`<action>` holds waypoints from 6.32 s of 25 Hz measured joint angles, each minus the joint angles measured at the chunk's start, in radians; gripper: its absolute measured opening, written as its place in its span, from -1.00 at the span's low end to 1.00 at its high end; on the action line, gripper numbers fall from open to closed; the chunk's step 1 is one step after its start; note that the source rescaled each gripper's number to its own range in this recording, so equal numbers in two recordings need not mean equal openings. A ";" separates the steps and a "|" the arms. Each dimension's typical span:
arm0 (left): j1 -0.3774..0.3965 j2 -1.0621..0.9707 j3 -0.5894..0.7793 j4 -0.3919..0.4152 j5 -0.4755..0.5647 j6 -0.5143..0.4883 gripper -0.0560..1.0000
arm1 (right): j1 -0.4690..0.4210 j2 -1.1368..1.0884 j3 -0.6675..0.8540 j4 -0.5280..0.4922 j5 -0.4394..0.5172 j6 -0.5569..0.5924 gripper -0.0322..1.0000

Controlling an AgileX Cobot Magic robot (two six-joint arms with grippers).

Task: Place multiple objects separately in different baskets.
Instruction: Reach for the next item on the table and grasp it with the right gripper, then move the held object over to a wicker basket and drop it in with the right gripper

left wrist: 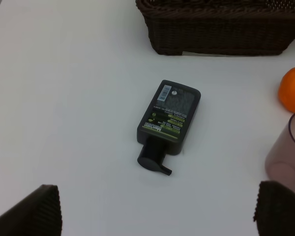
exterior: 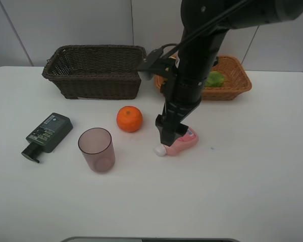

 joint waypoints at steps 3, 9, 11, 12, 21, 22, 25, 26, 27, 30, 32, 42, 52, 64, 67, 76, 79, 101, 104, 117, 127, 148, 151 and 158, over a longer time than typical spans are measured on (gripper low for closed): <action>0.000 0.000 0.000 0.000 0.000 0.000 1.00 | 0.000 0.000 0.001 -0.002 -0.030 0.000 1.00; 0.000 0.000 0.000 0.000 0.000 0.000 1.00 | 0.002 0.000 0.001 -0.066 -0.081 -0.144 1.00; 0.000 0.000 0.000 0.000 0.000 0.000 1.00 | 0.002 0.000 0.001 -0.069 -0.085 -0.249 1.00; 0.000 0.000 0.000 0.000 0.000 0.000 1.00 | 0.002 0.000 0.001 -0.068 -0.085 -0.310 1.00; 0.000 0.000 0.000 0.000 0.000 0.000 1.00 | -0.038 0.061 0.004 -0.057 -0.085 -0.579 1.00; 0.000 0.000 0.000 0.000 0.000 0.000 1.00 | -0.044 0.068 0.006 -0.057 -0.085 -0.591 1.00; 0.000 0.000 0.000 0.000 0.000 0.000 1.00 | -0.063 0.085 0.030 -0.057 -0.105 -0.627 1.00; 0.000 0.000 0.000 0.000 0.000 0.000 1.00 | -0.066 0.085 0.044 -0.060 -0.120 -0.643 1.00; 0.000 0.000 0.000 0.000 0.000 0.000 1.00 | -0.068 0.085 0.065 -0.063 -0.135 -0.659 1.00; 0.000 0.000 0.000 0.000 0.000 0.000 1.00 | -0.068 0.086 0.118 -0.084 -0.200 -0.711 1.00; 0.000 0.000 0.000 0.000 0.000 0.000 1.00 | -0.068 0.088 0.143 -0.090 -0.247 -0.728 1.00; 0.000 0.000 0.000 0.000 0.000 0.000 1.00 | -0.098 0.132 0.152 -0.102 -0.299 -0.800 1.00; 0.000 0.000 0.000 0.000 0.000 0.000 1.00 | -0.099 0.186 0.154 -0.117 -0.356 -0.849 1.00; 0.000 0.000 0.000 0.000 0.000 0.000 1.00 | -0.099 0.206 0.149 -0.117 -0.326 -0.850 -0.34; 0.000 0.000 0.000 0.000 0.000 0.000 1.00 | -0.099 0.207 0.149 -0.117 -0.331 -0.850 -0.90; 0.000 0.000 0.000 0.000 0.000 0.000 1.00 | -0.099 0.207 0.149 -0.117 -0.331 -0.850 -0.90; 0.000 0.000 0.000 0.000 0.000 0.000 1.00 | -0.099 0.207 0.149 -0.117 -0.331 -0.850 -0.90; 0.000 0.000 0.000 0.000 0.000 0.000 1.00 | -0.099 0.040 0.008 -0.050 -0.249 -0.360 -0.93; 0.000 0.000 0.000 0.000 0.000 0.000 1.00 | -0.099 0.040 -0.087 0.000 -0.238 -0.240 -0.93; 0.000 0.000 0.000 0.000 0.000 0.000 1.00 | -0.097 0.185 -0.447 0.154 -0.295 0.101 -0.93; 0.000 0.000 0.000 0.000 0.000 0.000 1.00 | -0.097 0.276 -0.482 0.161 -0.682 0.222 -0.93; 0.000 0.000 0.000 0.000 0.000 0.000 1.00 | -0.040 0.508 -0.482 0.192 -1.008 0.253 -0.93; 0.000 0.000 0.000 0.000 0.000 0.000 1.00 | -0.048 0.516 -0.482 0.192 -1.010 0.253 -0.93; 0.000 0.000 0.000 0.000 0.000 0.000 1.00 | -0.063 0.520 -0.482 0.193 -1.011 0.253 -0.93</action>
